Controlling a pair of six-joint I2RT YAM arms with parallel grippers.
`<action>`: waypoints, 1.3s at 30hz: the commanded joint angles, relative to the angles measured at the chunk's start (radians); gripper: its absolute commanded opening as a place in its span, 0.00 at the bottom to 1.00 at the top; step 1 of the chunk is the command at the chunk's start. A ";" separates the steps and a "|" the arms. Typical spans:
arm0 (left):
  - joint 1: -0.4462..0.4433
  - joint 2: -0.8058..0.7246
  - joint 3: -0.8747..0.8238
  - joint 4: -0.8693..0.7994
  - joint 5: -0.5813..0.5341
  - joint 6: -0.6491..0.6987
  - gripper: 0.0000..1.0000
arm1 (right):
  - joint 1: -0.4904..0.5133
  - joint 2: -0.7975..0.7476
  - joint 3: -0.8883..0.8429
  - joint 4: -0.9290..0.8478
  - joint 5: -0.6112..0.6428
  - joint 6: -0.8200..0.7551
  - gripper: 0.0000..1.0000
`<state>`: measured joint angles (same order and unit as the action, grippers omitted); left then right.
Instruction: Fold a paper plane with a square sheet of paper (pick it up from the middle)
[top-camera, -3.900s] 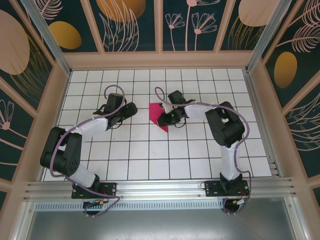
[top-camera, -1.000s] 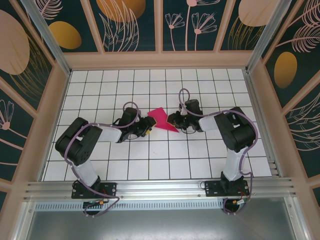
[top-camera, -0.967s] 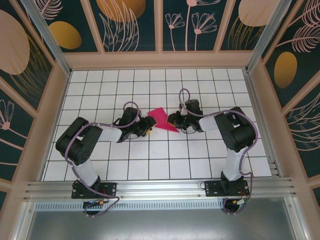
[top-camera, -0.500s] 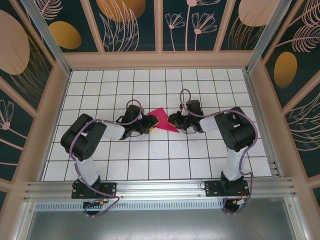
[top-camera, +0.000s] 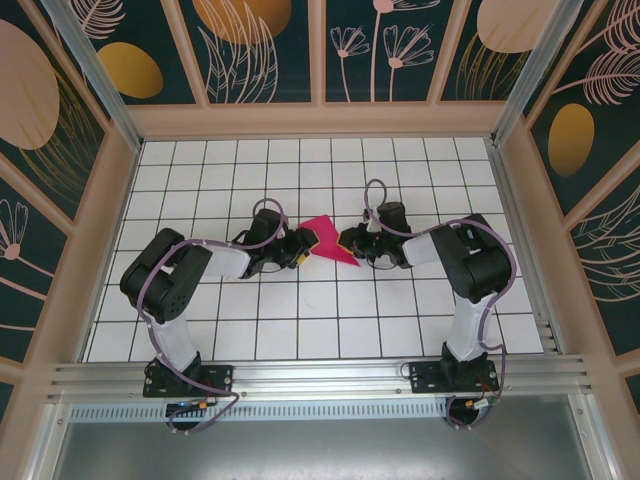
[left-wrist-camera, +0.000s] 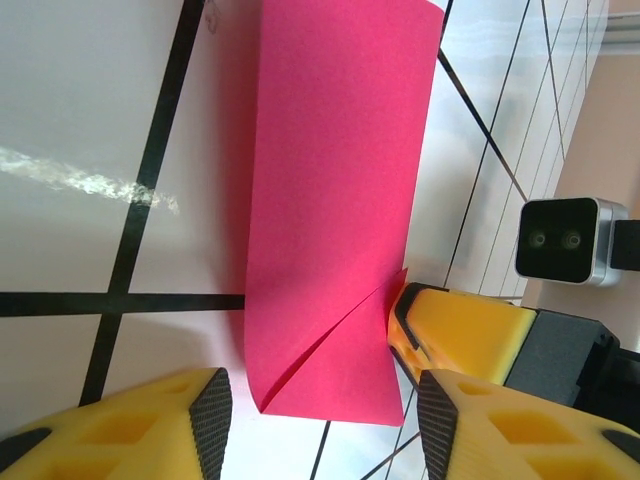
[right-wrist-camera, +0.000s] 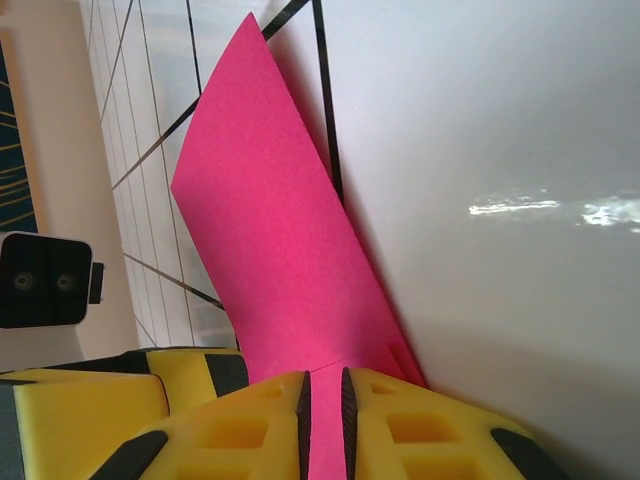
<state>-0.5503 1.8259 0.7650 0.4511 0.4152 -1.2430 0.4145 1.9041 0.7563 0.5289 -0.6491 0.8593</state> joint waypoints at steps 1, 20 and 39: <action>-0.006 0.009 0.032 -0.034 0.013 0.007 0.54 | -0.012 0.051 -0.037 -0.032 0.000 0.017 0.20; -0.015 0.001 0.072 -0.154 -0.024 0.006 0.55 | -0.041 0.064 -0.063 0.047 -0.054 0.064 0.19; -0.023 0.086 0.184 -0.169 0.024 0.026 0.40 | -0.046 0.064 -0.052 0.035 -0.078 0.019 0.20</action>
<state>-0.5690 1.8908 0.9298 0.3012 0.4221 -1.2331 0.3771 1.9339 0.7208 0.6445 -0.7383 0.9215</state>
